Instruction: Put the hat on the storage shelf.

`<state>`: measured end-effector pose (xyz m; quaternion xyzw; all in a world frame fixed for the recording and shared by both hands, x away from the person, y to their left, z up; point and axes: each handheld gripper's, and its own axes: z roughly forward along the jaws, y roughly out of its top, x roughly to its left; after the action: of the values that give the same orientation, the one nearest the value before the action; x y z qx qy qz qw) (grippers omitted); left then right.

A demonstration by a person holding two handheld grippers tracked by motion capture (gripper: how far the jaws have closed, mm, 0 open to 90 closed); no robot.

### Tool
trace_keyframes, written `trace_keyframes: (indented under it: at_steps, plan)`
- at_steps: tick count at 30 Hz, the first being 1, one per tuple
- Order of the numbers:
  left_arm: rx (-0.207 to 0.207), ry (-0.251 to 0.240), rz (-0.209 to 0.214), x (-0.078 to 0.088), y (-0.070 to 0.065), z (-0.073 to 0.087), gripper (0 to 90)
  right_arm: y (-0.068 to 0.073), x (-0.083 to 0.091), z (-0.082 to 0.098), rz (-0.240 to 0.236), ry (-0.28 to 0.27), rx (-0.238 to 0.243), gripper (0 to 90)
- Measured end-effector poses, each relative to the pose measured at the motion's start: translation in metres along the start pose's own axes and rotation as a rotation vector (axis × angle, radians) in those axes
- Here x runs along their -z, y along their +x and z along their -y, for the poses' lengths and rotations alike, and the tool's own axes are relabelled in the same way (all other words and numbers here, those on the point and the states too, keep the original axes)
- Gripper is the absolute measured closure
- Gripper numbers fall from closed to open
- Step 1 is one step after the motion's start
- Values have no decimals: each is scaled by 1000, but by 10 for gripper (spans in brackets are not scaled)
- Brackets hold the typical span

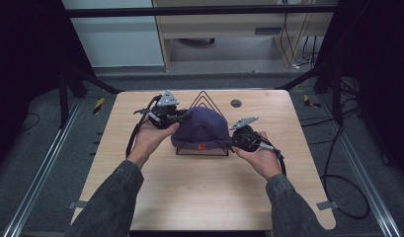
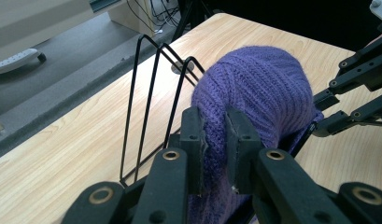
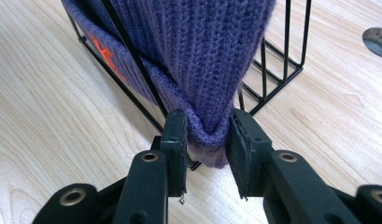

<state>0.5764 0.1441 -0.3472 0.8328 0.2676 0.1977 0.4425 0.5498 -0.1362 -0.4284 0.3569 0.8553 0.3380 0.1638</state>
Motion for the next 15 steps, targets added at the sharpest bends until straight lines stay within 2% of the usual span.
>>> trace_keyframes:
  at_steps: [8,15]
  plan:
    - [14,4,4,-2,0,8,786,2,-4,3,-13,10,10,682]
    - [14,8,6,-3,0,10,786,0,-6,6,-18,12,-11,681]
